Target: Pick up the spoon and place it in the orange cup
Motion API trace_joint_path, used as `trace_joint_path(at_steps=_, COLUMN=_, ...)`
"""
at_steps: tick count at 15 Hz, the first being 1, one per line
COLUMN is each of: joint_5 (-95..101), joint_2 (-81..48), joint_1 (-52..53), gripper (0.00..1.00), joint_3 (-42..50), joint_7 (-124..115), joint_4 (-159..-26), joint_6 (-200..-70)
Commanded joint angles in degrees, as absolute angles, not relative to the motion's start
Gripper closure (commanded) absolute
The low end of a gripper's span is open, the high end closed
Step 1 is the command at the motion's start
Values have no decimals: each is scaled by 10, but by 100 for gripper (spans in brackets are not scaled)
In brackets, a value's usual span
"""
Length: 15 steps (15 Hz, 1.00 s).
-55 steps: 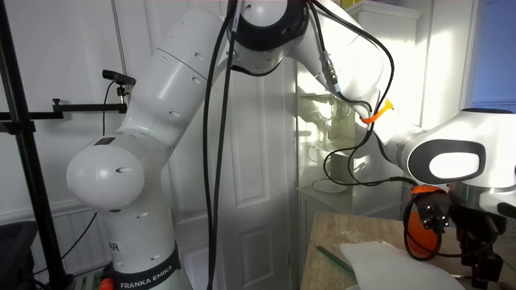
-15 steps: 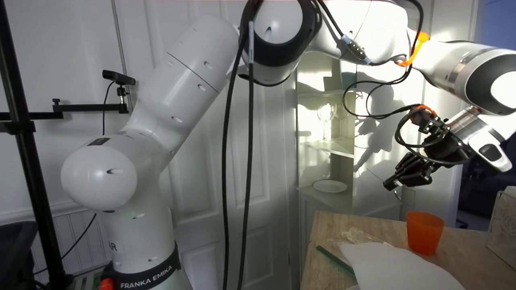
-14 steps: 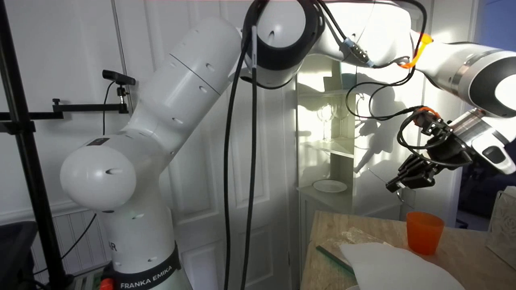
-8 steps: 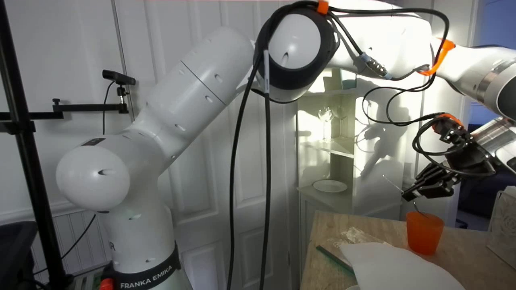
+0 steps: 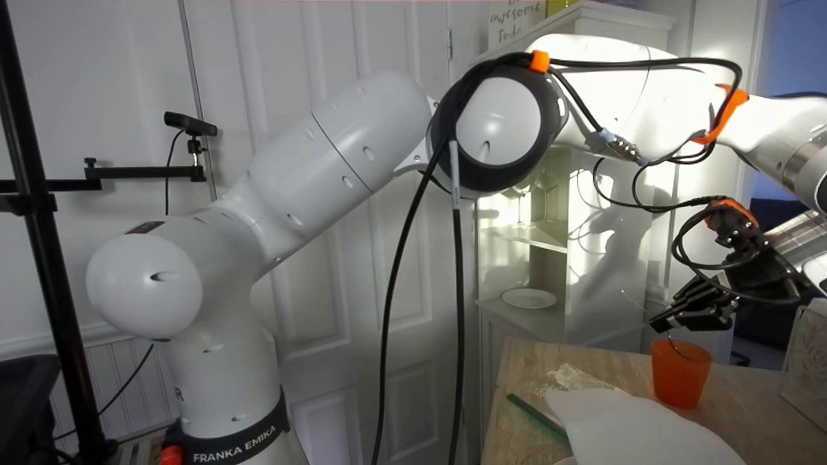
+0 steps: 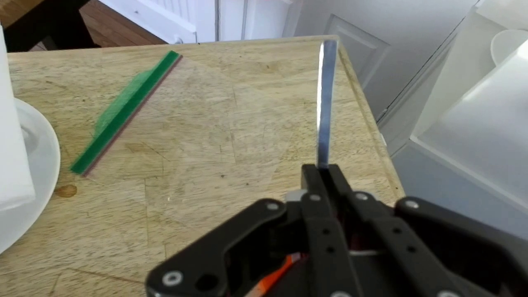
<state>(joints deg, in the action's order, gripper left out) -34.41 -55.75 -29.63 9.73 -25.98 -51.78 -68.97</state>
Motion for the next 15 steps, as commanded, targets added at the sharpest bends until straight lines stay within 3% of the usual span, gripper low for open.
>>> trace_joint_path(at_steps=1, joint_5=-357, joint_2=-606, joint_1=-310, gripper=98, joint_3=90, joint_7=-295, joint_4=-442, joint_6=-670)
trace_joint_path(at_steps=6, joint_5=-355, joint_2=-639, joint_1=-316, gripper=98, joint_3=89, joint_7=-316, joint_4=-403, joint_6=-662)
trace_joint_path(at_steps=7, joint_5=-355, joint_2=-645, joint_1=-317, gripper=93, joint_3=89, joint_7=-320, joint_4=-396, joint_6=-660)
trace_joint_path(at_steps=8, joint_5=-355, joint_2=-650, joint_1=-318, gripper=96, joint_3=89, joint_7=-322, joint_4=-391, joint_6=-661)
trace_joint_path(at_steps=12, joint_5=-356, joint_2=-665, joint_1=-322, gripper=76, joint_3=88, joint_7=-334, joint_4=-369, joint_6=-651)
trace_joint_path(at_steps=15, joint_5=-340, joint_2=-663, joint_1=-330, gripper=83, joint_3=69, joint_7=-343, joint_4=-373, joint_6=-653)
